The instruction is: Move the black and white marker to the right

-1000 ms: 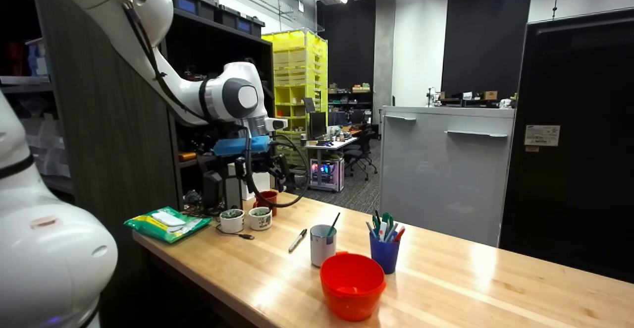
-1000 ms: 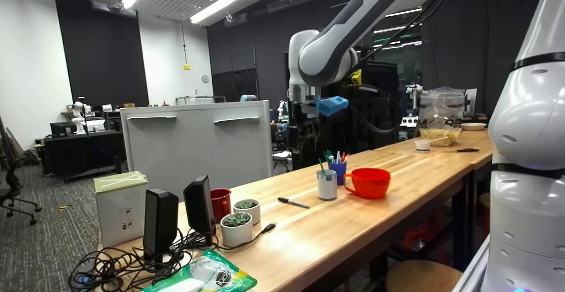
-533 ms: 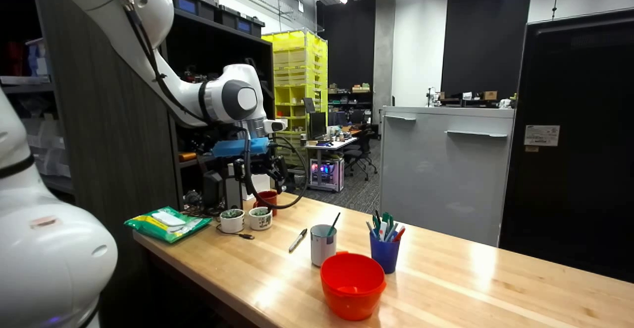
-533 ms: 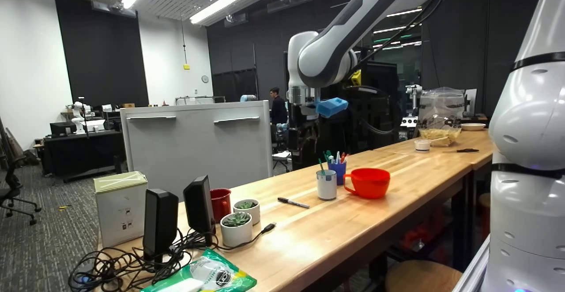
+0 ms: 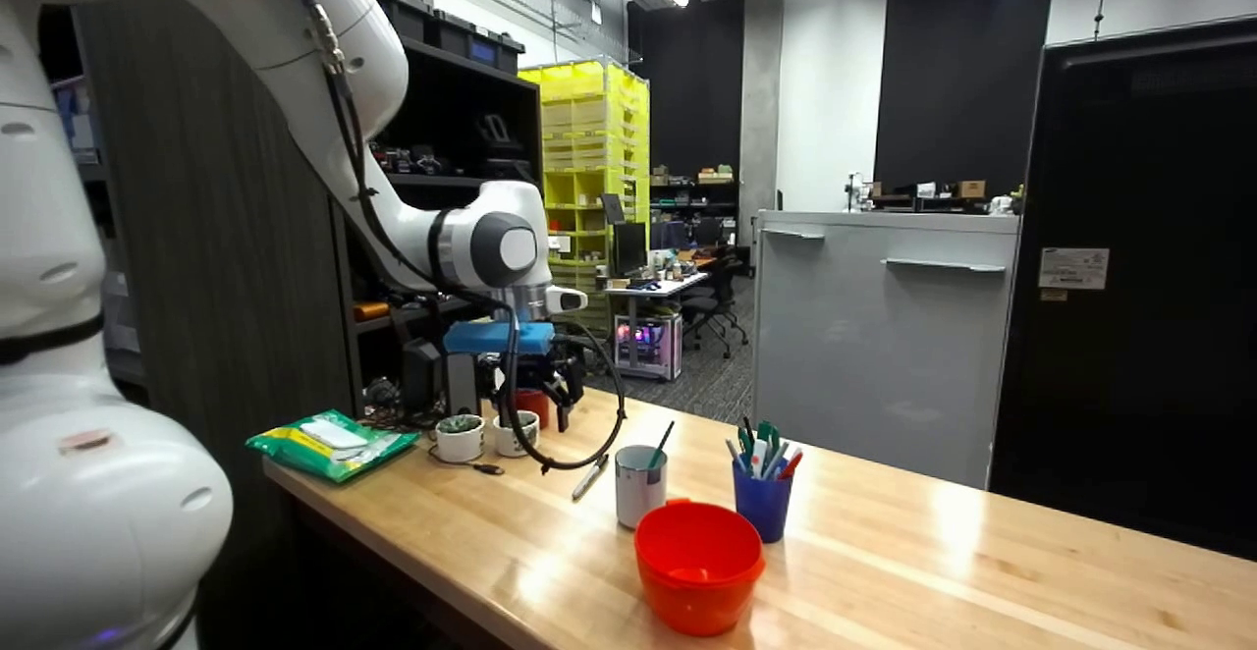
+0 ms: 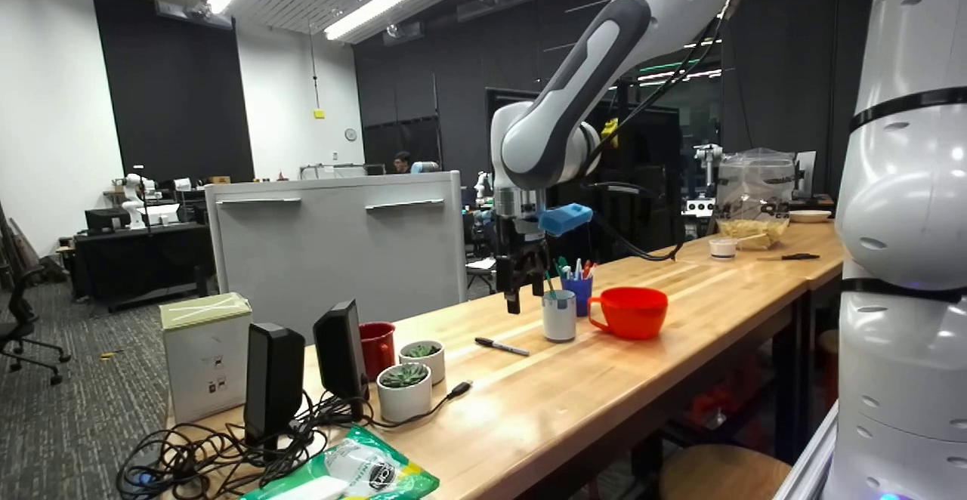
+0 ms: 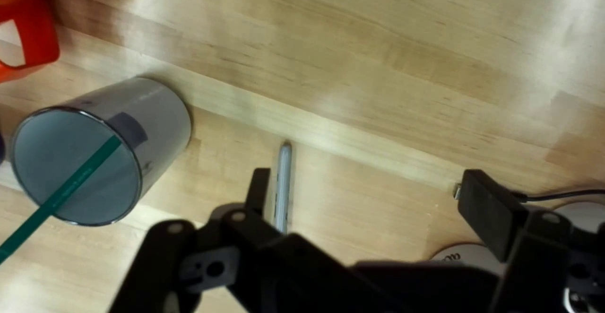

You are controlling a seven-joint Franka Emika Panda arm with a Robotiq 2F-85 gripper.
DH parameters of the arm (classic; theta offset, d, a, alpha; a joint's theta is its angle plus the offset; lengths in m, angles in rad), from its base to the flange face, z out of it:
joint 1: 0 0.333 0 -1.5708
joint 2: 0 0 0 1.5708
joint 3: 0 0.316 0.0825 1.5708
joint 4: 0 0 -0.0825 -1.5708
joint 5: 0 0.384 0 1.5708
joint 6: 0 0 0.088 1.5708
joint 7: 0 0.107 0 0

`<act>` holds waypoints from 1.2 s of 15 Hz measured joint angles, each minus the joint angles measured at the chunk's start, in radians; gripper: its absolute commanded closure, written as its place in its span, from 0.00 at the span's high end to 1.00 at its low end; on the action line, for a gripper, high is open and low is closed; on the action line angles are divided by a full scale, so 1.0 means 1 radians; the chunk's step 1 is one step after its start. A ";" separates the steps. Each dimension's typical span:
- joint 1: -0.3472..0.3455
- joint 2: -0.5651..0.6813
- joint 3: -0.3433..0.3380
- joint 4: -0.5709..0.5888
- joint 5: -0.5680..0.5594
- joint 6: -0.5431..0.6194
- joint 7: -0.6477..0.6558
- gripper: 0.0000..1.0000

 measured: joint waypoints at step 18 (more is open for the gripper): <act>-0.018 0.121 -0.019 0.093 0.062 -0.023 -0.070 1.00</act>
